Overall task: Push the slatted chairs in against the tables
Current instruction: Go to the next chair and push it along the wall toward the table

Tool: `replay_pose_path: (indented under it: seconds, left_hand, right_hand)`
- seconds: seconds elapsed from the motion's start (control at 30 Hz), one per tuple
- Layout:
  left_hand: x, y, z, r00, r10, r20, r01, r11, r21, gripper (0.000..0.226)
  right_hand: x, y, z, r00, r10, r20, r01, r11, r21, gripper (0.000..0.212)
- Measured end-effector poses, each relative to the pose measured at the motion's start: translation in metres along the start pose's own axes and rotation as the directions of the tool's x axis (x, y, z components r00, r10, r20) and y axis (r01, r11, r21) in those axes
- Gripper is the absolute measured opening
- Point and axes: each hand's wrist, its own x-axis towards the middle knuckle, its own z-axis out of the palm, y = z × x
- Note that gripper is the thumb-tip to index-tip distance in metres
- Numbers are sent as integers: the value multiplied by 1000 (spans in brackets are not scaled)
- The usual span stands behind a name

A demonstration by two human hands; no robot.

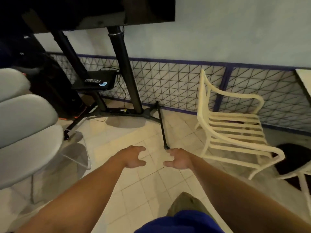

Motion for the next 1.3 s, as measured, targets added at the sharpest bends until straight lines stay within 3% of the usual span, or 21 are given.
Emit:
replay_pose_path:
  seconds: [0.47,0.6,0.7,0.83,0.97,1.2,1.3]
  left_hand:
    - [216,21,-183,984,173,37,-176,956,235,77]
    - [260,60,-227,969,234,77,-247,922,298,75]
    - [303,99,-255,943,313,110,-332,880,341,74]
    - [358,153,-275,886,429,177,-461,774,434,73]
    - [418,192,-295,818,500,285,-574,672,468,79]
    - [526,248,-327,613,657,439,-770,374,517,79]
    - [560,267,-335,536,699,474,-800,241,549,78]
  right_hand:
    - [131,16,-160,972,151,-179,-117,976,186,74]
    - [145,35,-196,925,254,-281,-189,952,239,80]
    - [153,54,-217,838,386,-385,-265,906,330,78]
    - [165,81,-233,720,564,-405,-358,801,479,78]
    - [182,99,-251,653,667,-359,-373,695,614,75]
    - [232,108,-269,465,838,-284,-393,483,782,66]
    - [251,113,-268,456,864,-215,-419,421,804,66]
